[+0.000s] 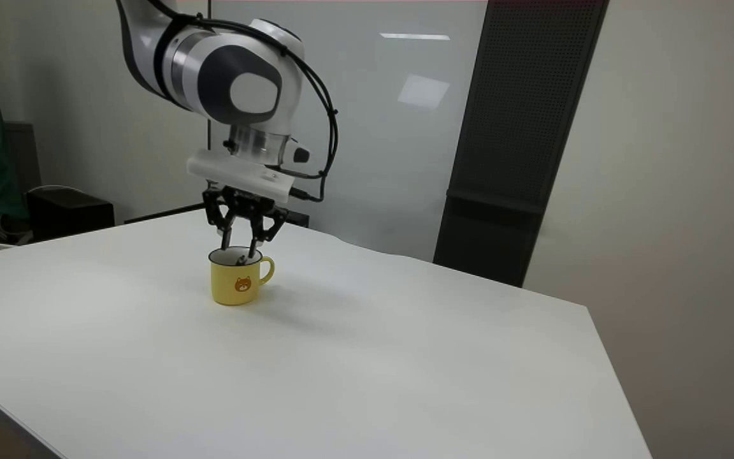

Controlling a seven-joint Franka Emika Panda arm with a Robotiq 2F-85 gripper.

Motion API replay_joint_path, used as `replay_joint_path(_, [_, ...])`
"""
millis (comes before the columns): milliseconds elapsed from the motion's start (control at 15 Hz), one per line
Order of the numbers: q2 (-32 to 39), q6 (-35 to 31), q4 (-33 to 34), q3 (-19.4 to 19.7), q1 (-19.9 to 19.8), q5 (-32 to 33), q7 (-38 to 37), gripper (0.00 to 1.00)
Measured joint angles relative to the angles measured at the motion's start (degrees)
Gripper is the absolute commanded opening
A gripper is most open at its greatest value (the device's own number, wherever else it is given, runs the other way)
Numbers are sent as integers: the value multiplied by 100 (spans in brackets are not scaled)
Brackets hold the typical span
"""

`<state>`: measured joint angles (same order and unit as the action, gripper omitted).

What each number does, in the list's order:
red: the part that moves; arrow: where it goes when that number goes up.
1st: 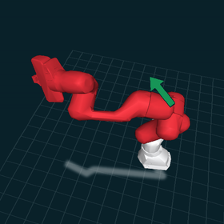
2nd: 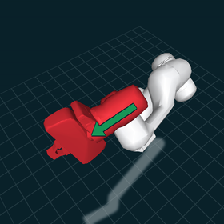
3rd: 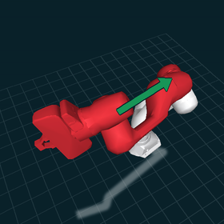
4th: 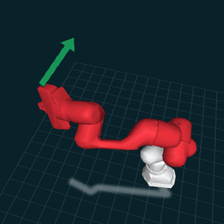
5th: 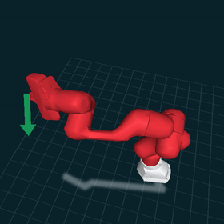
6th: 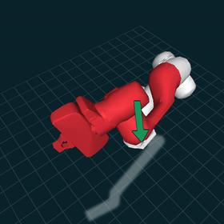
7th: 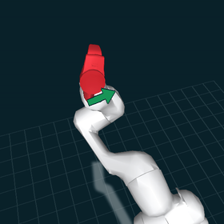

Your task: Remove the pen from the cup and put it on the table

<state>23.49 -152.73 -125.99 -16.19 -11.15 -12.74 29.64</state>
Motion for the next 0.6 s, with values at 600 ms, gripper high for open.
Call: replay_joint_path(600, [3,133,0,58,-3,-78,125,1])
